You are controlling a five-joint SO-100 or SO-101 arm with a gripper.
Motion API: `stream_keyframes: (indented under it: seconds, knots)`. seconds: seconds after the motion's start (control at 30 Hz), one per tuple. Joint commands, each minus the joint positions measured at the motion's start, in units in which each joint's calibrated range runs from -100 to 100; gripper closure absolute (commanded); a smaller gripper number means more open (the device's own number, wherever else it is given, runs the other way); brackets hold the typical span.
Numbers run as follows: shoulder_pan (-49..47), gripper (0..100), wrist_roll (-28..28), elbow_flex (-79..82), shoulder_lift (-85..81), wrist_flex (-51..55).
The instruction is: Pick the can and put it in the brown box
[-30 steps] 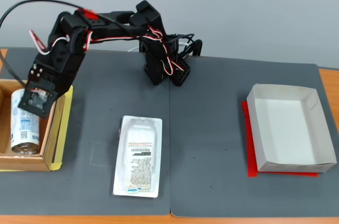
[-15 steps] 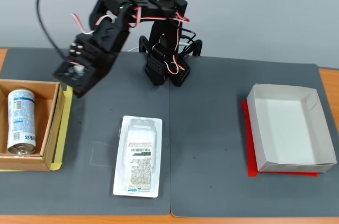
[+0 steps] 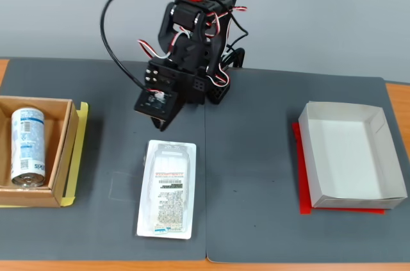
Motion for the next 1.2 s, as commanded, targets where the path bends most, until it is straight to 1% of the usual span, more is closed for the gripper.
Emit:
stream_keyframes:
  seconds: [0.0, 0.1, 0.23, 0.53, 0.83, 1.03, 1.17]
  knots:
    - [-1.8, 99, -0.9, 8.5, -7.4, -7.3]
    - [-3.0, 99, -0.4, 17.1, -14.0, -12.1]
    - [-4.9, 99, -0.4, 26.6, -23.4, -15.2]
    - [-11.2, 99, -0.8, 45.2, -43.1, -15.0]
    - [-16.0, 99, -0.4, 62.5, -57.6, -14.4]
    - [-19.5, 99, -0.8, 67.5, -59.2, -14.5]
    - [-18.8, 99, -0.8, 70.8, -59.2, -14.4]
